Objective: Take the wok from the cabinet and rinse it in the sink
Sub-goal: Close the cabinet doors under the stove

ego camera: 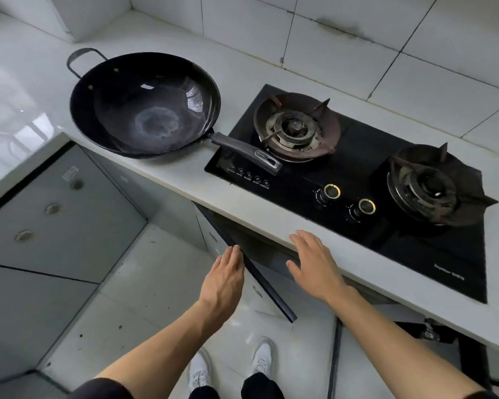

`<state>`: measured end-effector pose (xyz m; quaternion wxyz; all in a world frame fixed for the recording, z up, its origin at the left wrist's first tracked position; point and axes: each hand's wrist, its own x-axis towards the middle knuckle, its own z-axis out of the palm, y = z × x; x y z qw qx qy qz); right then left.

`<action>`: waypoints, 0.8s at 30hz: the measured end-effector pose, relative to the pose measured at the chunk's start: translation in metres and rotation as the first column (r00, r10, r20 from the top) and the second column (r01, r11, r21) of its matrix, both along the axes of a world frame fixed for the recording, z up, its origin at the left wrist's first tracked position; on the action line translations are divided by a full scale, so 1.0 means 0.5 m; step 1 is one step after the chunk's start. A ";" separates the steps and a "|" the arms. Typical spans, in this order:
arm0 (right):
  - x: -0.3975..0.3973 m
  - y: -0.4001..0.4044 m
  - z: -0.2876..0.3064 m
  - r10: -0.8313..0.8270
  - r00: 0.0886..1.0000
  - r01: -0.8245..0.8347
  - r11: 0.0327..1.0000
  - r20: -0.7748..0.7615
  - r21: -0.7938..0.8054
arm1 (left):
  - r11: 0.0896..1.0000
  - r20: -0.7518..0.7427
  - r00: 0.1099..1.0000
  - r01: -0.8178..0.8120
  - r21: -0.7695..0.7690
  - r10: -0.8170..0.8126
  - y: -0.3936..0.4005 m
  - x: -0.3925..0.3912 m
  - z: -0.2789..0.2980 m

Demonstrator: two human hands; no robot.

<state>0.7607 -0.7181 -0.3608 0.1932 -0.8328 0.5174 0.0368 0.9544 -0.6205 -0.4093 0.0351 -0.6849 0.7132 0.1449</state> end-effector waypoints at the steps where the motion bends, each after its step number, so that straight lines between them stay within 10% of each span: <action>1: -0.004 -0.001 -0.003 -0.003 1.000 0.003 1.000 0.000 0.006 | 1.000 -0.027 1.000 -0.006 -0.013 0.006 -0.005 0.001 -0.003; 24: -0.028 -0.003 -0.024 0.037 0.999 -0.037 0.999 0.015 -0.004 | 0.997 -0.113 0.993 0.032 0.073 -0.024 -0.070 -0.033 -0.031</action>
